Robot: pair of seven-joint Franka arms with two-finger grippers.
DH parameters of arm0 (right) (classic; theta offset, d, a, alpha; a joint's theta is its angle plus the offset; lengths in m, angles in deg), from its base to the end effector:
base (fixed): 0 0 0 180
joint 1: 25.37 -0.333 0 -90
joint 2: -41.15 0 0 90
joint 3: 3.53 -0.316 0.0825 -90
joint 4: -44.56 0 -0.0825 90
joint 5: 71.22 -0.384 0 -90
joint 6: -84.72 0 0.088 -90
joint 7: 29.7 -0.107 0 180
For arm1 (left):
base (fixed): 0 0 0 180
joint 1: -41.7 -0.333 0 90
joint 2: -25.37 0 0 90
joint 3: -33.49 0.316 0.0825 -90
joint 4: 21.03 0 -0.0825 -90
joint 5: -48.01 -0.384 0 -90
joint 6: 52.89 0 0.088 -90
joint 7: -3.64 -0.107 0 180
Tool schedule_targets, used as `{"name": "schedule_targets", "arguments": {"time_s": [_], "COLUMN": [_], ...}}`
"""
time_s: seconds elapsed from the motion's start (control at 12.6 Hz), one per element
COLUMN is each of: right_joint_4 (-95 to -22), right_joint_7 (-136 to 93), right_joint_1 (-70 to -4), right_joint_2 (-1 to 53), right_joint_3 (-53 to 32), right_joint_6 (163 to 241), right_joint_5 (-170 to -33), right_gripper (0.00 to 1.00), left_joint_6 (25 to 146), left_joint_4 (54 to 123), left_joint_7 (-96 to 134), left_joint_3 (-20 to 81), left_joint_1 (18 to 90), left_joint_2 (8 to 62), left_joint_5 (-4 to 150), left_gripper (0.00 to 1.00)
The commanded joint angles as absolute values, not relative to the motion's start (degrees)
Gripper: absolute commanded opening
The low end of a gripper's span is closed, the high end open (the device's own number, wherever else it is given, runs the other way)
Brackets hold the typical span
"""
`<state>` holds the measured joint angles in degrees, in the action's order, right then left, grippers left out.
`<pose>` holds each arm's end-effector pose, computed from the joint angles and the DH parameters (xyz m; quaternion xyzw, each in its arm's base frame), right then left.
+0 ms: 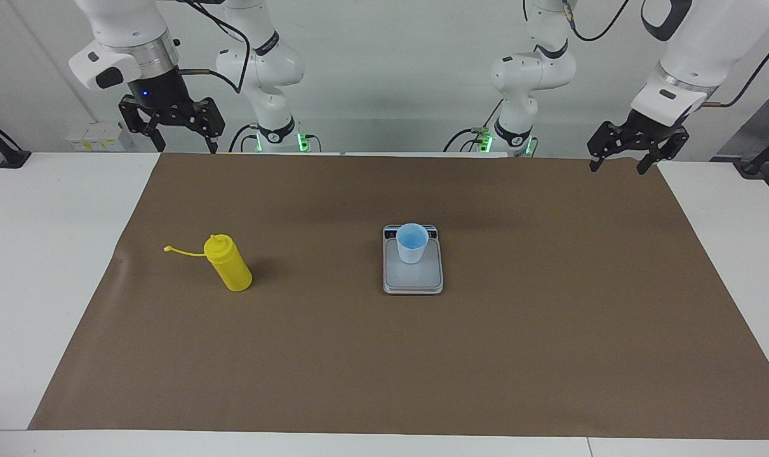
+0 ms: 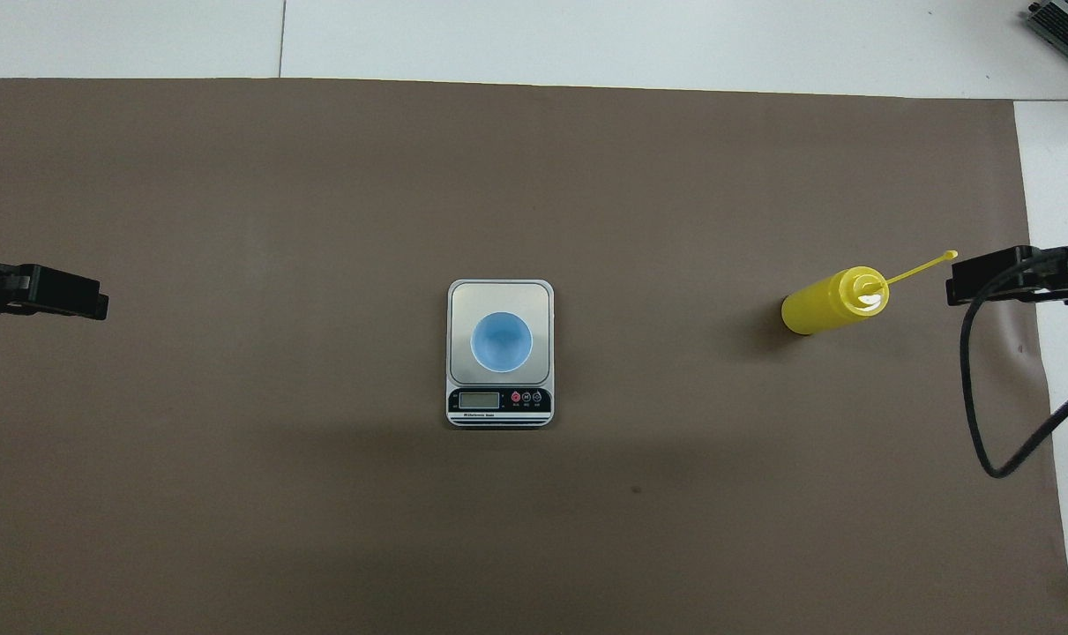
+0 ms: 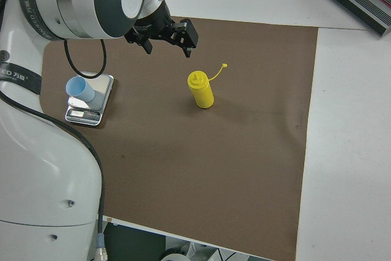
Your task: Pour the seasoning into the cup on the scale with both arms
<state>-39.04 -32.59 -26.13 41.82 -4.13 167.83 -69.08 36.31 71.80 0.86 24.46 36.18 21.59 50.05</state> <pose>0.5380 0.0085 0.6724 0.9997 -0.0156 0.0023 0.0185 0.5312 -0.0394 0.6354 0.9984 -0.0550 0.0008 0.0126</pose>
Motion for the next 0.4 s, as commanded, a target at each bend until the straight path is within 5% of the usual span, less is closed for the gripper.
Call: {"name": "schedule_targets", "arguments": {"time_s": [0.0, 0.32], "right_joint_4": [-42.4, -44.4], "right_joint_7": [-31.6, -31.5], "right_joint_1": [-25.0, -25.1], "right_joint_2": [44.0, 45.0], "right_joint_3": [-4.3, -4.4], "right_joint_6": [167.7, 167.7], "right_joint_5": [-70.4, -70.4], "right_gripper": [1.0, 1.0], "left_joint_6": [36.6, 36.6], "left_joint_4": [73.8, 73.8], "left_joint_7": [0.5, 0.5], "left_joint_3": [24.2, 24.2], "left_joint_1": [35.4, 35.4], "left_joint_2": [19.8, 19.8], "left_joint_5": [50.7, 50.7], "left_gripper": [1.0, 1.0]}}
